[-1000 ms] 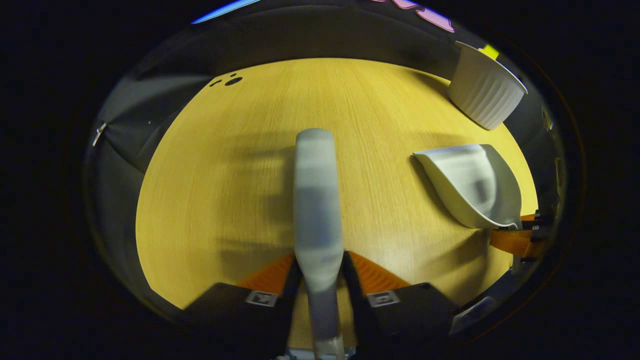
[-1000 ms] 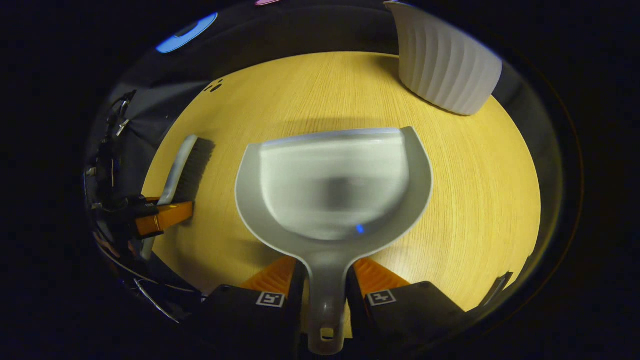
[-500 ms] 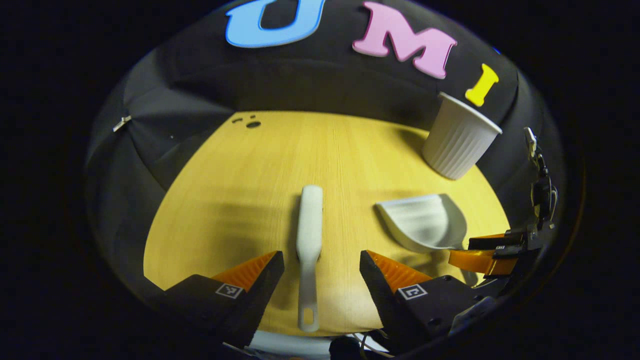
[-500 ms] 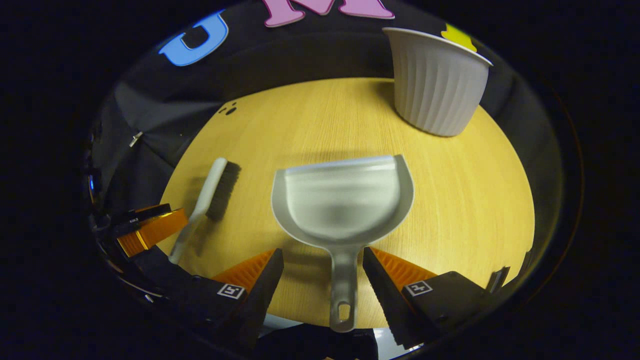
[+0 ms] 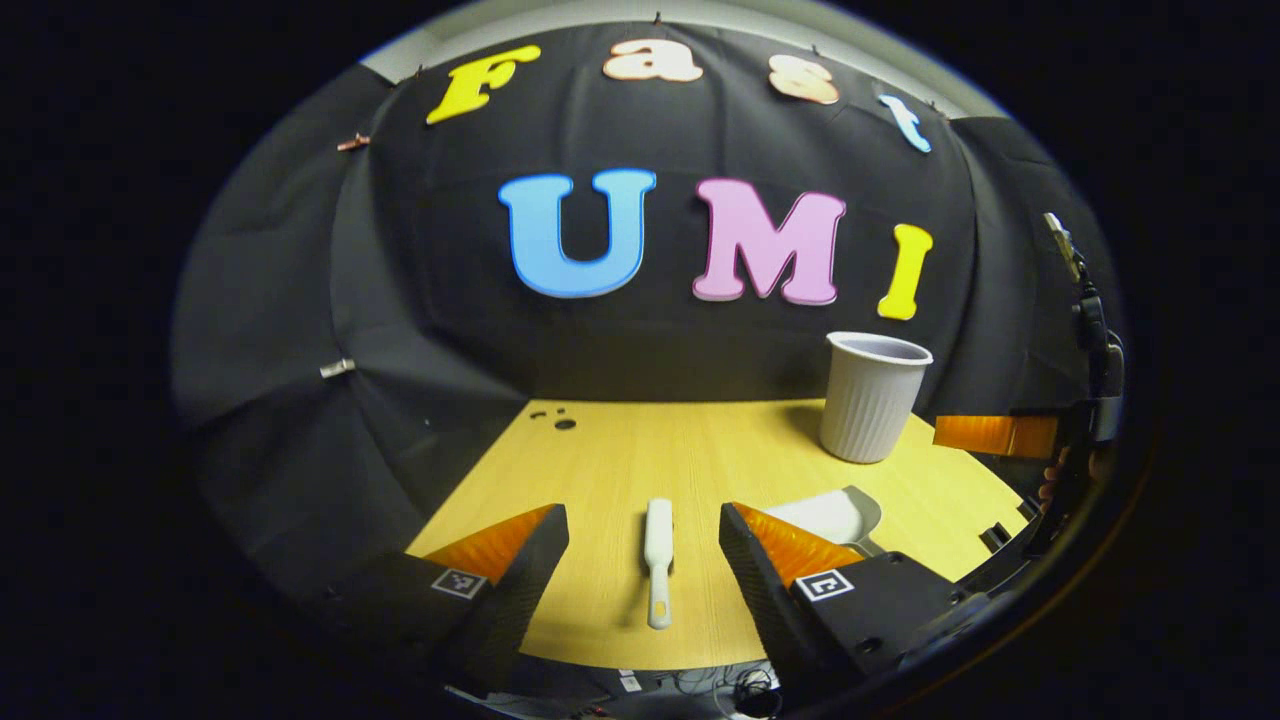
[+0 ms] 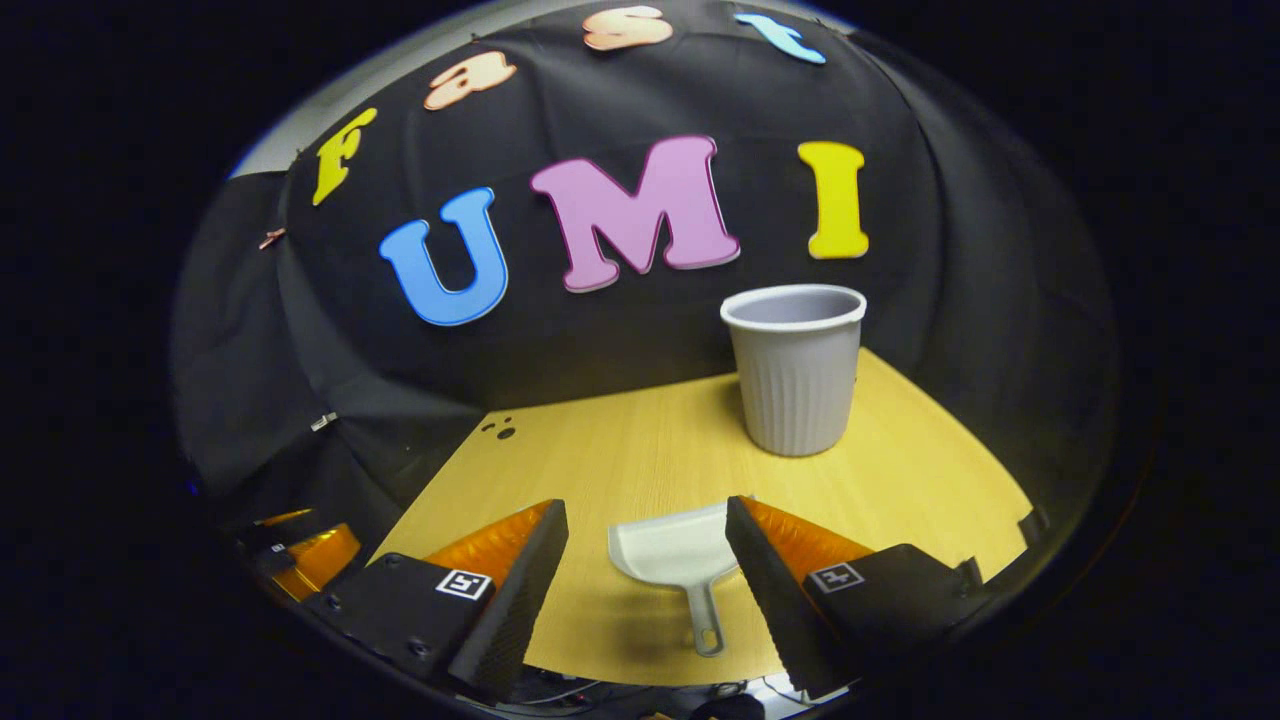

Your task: Pick up the small broom and dustpan from the desktop, sweep the trash into the dustpan with the broom, and then empty the trash into the garbage bin.

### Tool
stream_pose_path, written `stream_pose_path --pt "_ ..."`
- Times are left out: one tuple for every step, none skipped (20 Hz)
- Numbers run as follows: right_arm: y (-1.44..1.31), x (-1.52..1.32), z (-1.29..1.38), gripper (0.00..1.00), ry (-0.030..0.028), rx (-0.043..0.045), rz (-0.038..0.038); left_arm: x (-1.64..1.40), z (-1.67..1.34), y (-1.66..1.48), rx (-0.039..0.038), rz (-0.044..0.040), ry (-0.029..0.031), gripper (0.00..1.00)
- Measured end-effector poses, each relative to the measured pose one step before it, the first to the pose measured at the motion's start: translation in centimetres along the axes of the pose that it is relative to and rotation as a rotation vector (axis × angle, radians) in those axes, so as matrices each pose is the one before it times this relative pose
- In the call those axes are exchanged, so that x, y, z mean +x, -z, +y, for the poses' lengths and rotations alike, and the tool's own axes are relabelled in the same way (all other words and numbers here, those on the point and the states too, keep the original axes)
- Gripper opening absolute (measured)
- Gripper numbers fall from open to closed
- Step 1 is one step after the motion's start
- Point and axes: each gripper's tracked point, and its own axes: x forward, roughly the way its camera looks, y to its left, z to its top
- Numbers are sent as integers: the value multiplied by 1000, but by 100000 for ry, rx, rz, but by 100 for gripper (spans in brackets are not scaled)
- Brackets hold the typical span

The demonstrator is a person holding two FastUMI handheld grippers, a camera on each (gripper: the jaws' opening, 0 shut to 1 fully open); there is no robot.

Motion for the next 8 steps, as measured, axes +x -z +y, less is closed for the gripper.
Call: stream_pose_path --pt "121 -1210 444 98 -1102 -762 -55 -1206 -182 -145 1164 -1862 -532 96" --pt "72 -1020 -164 99 -1490 -704 -492 -1021 -351 -133 358 -1384 322 96" --pt "222 -1430 367 99 119 -962 -1284 -727 -676 -81 -431 -629 728 96" --pt "445 -1103 -124 98 805 -2046 -1325 -881 -594 250 -1400 66 913 96" --pt "443 -965 -267 99 1094 -2524 -742 -703 -770 444 -1704 473 1629 96" --pt "729 -991 -136 99 768 -2209 244 -558 -768 320 -1448 394 1673 96" --pt "787 -884 25 99 -97 -1533 765 -209 -455 539 -1239 814 961 96" --pt "759 -789 148 99 -246 -905 1088 -257 -484 425 -1033 761 1337 96"
